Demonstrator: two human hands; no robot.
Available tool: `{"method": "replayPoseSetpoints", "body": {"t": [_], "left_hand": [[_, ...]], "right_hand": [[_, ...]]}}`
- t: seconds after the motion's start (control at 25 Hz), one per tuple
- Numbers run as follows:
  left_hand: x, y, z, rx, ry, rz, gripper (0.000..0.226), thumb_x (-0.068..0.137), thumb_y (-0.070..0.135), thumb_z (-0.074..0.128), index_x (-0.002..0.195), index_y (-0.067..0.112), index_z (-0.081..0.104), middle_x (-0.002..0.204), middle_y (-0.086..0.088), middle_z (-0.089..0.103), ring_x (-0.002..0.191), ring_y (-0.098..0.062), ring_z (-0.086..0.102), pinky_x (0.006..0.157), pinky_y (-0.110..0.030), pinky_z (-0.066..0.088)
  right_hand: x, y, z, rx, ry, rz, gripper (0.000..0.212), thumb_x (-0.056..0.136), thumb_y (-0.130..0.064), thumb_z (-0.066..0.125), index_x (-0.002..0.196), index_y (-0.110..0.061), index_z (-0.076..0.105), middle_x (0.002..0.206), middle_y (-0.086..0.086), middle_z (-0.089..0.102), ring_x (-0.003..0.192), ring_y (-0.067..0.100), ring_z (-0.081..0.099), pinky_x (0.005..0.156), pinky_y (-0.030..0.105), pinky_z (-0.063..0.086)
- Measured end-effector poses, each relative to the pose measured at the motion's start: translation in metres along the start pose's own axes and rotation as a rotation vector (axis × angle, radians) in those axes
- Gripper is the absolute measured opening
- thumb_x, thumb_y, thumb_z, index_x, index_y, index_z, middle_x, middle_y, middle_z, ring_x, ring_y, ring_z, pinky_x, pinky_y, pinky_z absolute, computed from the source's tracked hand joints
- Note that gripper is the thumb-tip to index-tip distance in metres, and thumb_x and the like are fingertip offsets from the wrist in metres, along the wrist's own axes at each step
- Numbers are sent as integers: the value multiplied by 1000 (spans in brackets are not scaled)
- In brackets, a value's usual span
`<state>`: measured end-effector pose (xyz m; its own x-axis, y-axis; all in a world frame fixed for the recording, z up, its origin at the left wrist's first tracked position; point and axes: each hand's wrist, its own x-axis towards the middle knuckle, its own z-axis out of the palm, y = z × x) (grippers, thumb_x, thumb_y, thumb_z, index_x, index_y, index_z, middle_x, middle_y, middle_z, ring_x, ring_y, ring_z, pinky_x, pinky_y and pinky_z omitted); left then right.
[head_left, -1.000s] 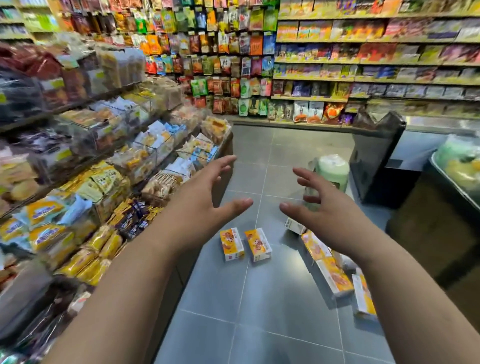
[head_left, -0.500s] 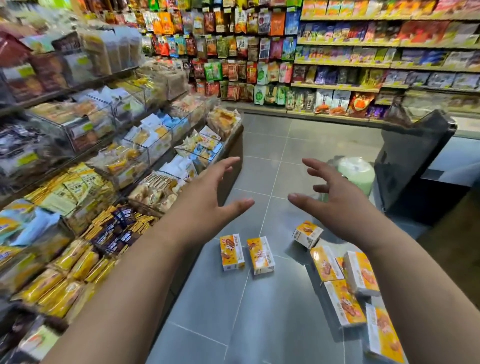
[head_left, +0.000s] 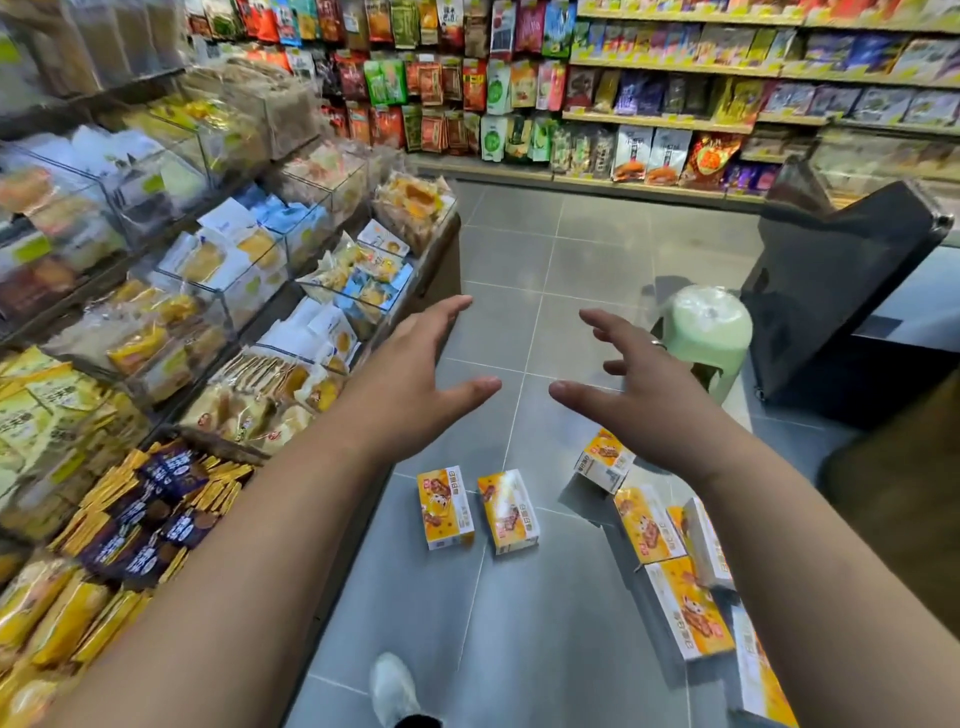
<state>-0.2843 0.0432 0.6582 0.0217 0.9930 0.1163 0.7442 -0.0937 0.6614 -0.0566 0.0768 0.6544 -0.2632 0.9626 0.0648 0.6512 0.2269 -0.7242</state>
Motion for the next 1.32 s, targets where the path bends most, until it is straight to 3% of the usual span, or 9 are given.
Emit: {"method": "replayPoseSetpoints", "body": {"t": [0.28,0.48,0.68,0.84,1.04,1.32], "left_hand": [[126,-112,7,-109,-12,-78,86,84,38,71,151,38,16,152,7,29,115,7,30,94,-17,28],[197,-187,41,-74,32,-134,90,84,40,71,150,40,10,157,4,19,140,-12,27,99,-23,25],[245,-271,123,-64,76,-168,90,84,38,71,151,37,10,158,2,17,140,-12,28,99,-19,24],[258,-357,206,-79,139,-245,88,84,37,71,151,37,14,156,2,19,139,-16,30,103,-23,27],[238,-464,317,-112,207,-363,87,84,35,72,151,35,16,153,4,21,137,-14,32,101,-21,28],[193,-602,460,-43,223,-526,92,81,38,75,151,31,17,151,0,24,135,-21,36,106,-32,33]], "right_hand": [[145,14,93,-47,42,35,85,78,-51,71,148,-34,26,149,-4,32,132,13,39,95,22,31],[236,54,154,-75,38,30,88,78,-53,71,149,-32,24,151,-2,30,134,17,38,101,29,35],[309,142,236,-134,-26,-6,91,77,-55,70,150,-30,22,153,2,28,138,20,33,107,33,33],[347,227,316,-158,-67,-53,92,77,-56,70,150,-32,21,153,1,26,139,19,31,106,35,35],[365,333,434,-216,-116,-82,95,76,-57,70,151,-34,16,157,0,20,139,24,33,103,36,39],[362,469,599,-208,-190,-51,96,76,-55,73,152,-31,18,157,5,19,137,30,35,106,42,39]]}}
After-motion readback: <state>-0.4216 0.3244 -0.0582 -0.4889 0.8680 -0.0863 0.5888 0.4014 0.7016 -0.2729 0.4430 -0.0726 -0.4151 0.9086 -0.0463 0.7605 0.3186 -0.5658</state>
